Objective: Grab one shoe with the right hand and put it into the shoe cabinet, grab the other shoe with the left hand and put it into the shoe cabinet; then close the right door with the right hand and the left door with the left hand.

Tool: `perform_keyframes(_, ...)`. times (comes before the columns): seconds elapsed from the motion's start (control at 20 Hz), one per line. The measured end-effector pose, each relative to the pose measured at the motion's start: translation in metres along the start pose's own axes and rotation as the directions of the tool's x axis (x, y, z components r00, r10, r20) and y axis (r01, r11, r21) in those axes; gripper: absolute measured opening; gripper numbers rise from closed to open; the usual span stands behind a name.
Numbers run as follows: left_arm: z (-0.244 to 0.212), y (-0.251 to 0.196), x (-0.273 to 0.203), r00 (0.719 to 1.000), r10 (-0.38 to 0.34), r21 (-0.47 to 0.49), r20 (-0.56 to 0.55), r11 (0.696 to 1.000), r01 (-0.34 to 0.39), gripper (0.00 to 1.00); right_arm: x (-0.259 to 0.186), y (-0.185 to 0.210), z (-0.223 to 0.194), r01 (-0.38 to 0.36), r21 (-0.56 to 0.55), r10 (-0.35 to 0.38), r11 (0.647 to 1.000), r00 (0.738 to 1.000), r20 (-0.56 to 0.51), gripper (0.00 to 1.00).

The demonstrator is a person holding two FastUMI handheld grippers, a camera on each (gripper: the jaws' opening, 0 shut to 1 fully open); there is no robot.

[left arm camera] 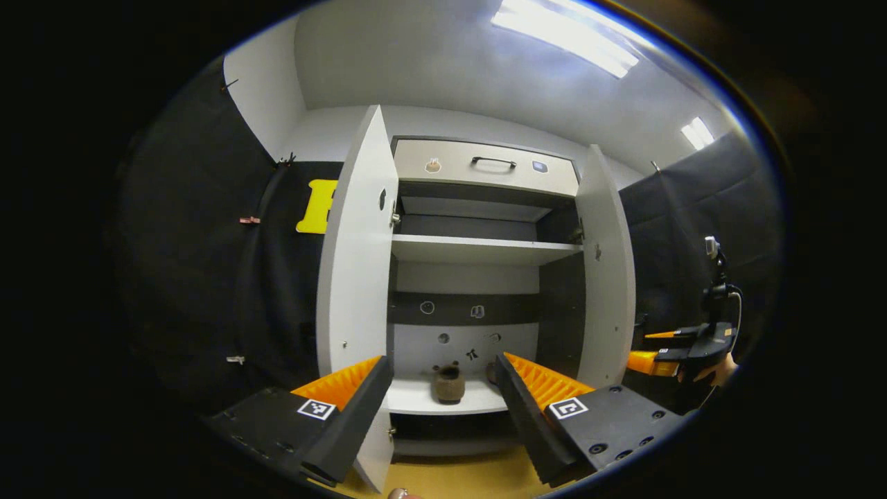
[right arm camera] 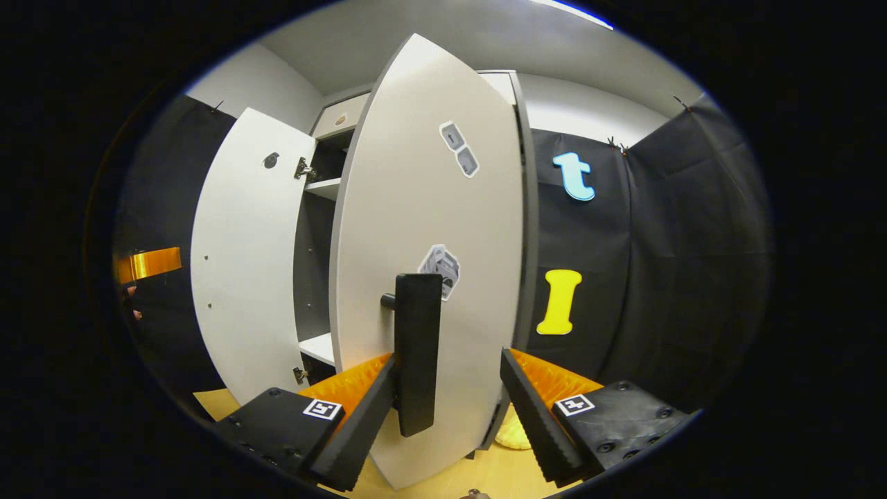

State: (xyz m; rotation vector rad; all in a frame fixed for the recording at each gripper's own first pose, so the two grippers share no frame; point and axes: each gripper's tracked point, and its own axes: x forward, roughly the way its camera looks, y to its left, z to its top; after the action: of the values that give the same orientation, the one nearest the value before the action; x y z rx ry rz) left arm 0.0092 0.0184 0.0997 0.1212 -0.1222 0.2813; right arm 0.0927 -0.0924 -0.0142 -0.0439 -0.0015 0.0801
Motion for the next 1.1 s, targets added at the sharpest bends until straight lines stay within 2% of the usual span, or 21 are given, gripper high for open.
perform_keyframes(0.1, -0.001, 0.019, -0.008, 0.999, 0.038, 0.046, -0.017, 0.998, -0.037, 0.95, 0.022, 0.046, -0.003, -0.084, 0.029, 0.085, 0.996, 0.996, 0.0, 0.96)
perform_keyframes(0.2, 0.001, 0.037, -0.013, 0.997, 0.071, 0.073, -0.022, 0.995, -0.07, 0.95, 0.049, 0.066, -0.007, -0.085, -0.013, 0.085, 0.996, 0.996, -0.001, 0.98)
perform_keyframes(0.3, 0.0, 0.05, -0.018, 0.995, 0.094, 0.067, -0.033, 0.994, -0.092, 0.95, 0.059, 0.079, -0.005, -0.087, -0.012, 0.087, 0.996, 0.996, -0.001, 0.98)
perform_keyframes(0.45, -0.001, 0.076, -0.025, 0.991, 0.131, 0.048, -0.035, 0.99, -0.129, 0.95, 0.053, 0.063, -0.005, -0.027, -0.053, 0.027, 0.998, 1.0, 0.001, 0.98)
perform_keyframes(0.7, -0.011, 0.126, -0.027, 0.982, 0.186, 0.042, -0.039, 0.982, -0.185, 0.95, 0.008, 0.036, 0.001, 0.044, -0.059, -0.045, 0.997, 0.999, -0.006, 0.98)
perform_keyframes(0.85, -0.034, 0.158, -0.015, 0.984, 0.166, 0.011, -0.058, 0.986, -0.166, 0.95, -0.008, 0.035, 0.002, 0.07, -0.02, -0.071, 0.997, 0.997, -0.015, 0.98)
perform_keyframes(1.0, -0.064, 0.161, 0.012, 0.995, 0.059, -0.071, -0.085, 0.995, -0.065, 0.95, -0.023, 0.031, 0.001, 0.117, -0.022, -0.118, 0.993, 0.993, -0.027, 0.98)
perform_keyframes(1.1, -0.076, 0.175, 0.022, 0.991, 0.068, -0.071, -0.115, 0.995, -0.076, 0.95, -0.032, 0.032, 0.002, 0.14, -0.022, -0.141, 0.99, 0.99, -0.031, 0.98)
